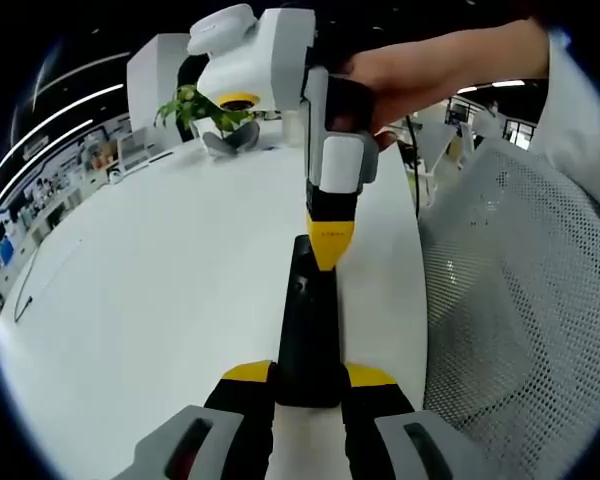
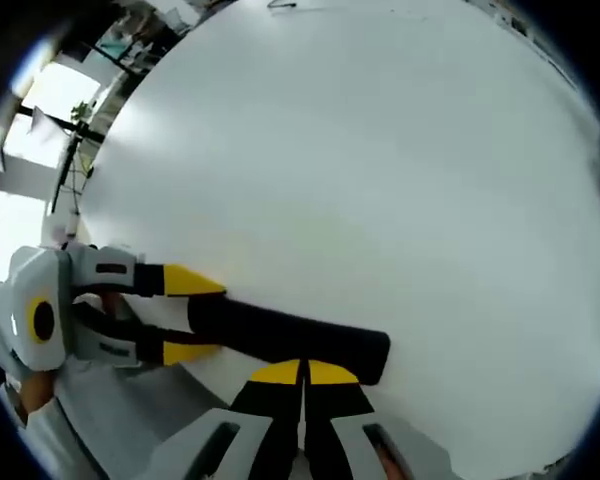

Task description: Press the specified remote control buttons in sequence, fully releasing each button before pressing the next.

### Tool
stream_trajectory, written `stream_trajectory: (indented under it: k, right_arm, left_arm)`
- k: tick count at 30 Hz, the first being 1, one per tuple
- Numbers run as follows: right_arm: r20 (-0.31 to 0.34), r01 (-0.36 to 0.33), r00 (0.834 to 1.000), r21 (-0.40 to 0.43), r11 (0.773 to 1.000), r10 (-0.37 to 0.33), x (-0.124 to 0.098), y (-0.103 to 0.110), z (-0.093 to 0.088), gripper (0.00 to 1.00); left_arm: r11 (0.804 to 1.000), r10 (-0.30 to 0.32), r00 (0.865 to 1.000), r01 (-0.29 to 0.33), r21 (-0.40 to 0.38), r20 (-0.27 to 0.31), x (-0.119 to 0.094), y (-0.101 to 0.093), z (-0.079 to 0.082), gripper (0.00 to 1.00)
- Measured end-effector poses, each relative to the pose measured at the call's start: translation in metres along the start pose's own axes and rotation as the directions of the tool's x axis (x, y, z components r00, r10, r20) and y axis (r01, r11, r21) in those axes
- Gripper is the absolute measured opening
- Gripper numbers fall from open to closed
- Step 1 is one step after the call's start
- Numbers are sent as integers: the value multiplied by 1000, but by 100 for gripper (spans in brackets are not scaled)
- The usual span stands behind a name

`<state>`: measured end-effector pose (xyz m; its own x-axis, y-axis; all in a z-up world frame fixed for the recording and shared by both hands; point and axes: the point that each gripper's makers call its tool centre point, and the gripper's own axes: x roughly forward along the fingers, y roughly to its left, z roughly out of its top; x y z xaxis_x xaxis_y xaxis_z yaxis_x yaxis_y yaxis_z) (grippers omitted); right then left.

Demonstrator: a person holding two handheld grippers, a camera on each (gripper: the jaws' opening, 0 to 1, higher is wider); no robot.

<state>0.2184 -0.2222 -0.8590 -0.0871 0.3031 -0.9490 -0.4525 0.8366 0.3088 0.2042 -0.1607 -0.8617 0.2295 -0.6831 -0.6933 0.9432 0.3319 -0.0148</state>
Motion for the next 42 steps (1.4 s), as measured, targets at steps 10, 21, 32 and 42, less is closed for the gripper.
stream_trajectory:
  k: [10,21,32,42]
  right_arm:
    - [59,24,998,-98,995,-18,0,-1,-1,0]
    - [51,15,999,-58,998,-12,-6,-6,-1,0]
    - [71,-3,997,-15,1000,4,-5,-2,7,0]
    - [54,23,998,-28,999,-21,-1,-3,10,0]
  left_arm:
    - [1000,-4,1000,4,0,2,0,0,0,25]
    - [1000,-5,1000,5,1,3,0,0,0,25]
    - [1000,-4,1000,4,5,2,0,0,0,25]
    - [1000,-3,1000,3,9,6,0,0,1,25]
